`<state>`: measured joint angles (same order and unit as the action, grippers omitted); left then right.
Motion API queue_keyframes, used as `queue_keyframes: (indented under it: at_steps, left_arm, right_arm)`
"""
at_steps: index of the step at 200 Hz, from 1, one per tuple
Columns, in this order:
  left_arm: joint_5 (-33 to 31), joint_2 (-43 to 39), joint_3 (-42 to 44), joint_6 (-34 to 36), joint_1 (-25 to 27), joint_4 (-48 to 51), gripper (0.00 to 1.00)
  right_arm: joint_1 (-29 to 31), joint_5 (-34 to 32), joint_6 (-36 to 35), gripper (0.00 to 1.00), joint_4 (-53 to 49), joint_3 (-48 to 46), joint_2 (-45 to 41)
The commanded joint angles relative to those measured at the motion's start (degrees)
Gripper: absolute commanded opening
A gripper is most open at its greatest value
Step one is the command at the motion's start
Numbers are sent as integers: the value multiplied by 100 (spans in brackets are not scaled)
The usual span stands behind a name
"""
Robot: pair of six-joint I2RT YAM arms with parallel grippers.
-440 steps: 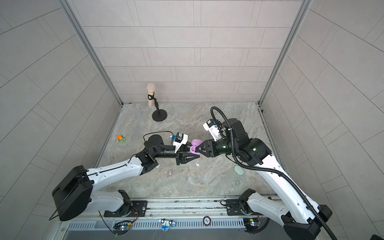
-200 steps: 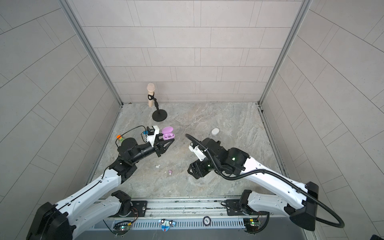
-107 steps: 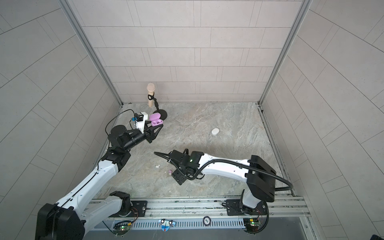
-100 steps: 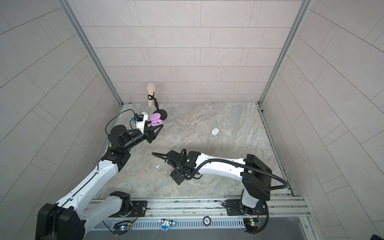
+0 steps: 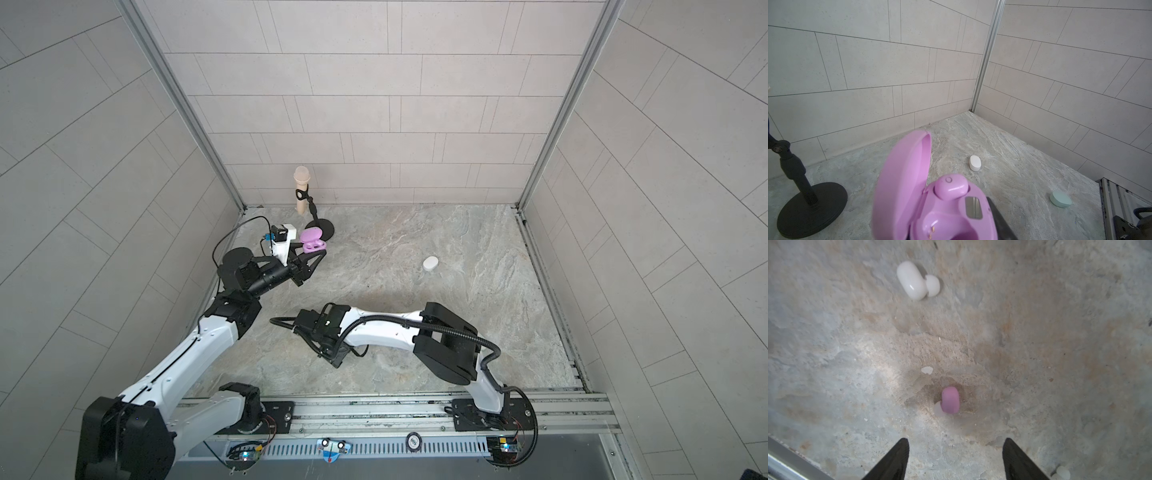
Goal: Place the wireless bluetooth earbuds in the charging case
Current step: 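Open the right gripper and withdraw it while the left gripper raises the case, then move the open right gripper over the second pink earbud on the table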
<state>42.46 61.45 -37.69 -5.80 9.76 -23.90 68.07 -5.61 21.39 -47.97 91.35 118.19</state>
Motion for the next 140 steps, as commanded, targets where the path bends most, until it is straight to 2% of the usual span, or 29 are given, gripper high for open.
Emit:
queue_keyframes:
  at_steps: [1, 82, 140]
  left_arm:
    - [162, 15, -52, -96, -37, -343, 17]
    - [184, 59, -34, -95, -44, -349, 17]
    - [228, 104, -46, -123, -44, -376, 17]
  right_arm:
    - [2, -275, -96, 74, -462, 338, 283]
    - [-188, -499, -117, 71, -870, 975, 919]
    - [-268, -1067, 148, 70, -890, 823, 761]
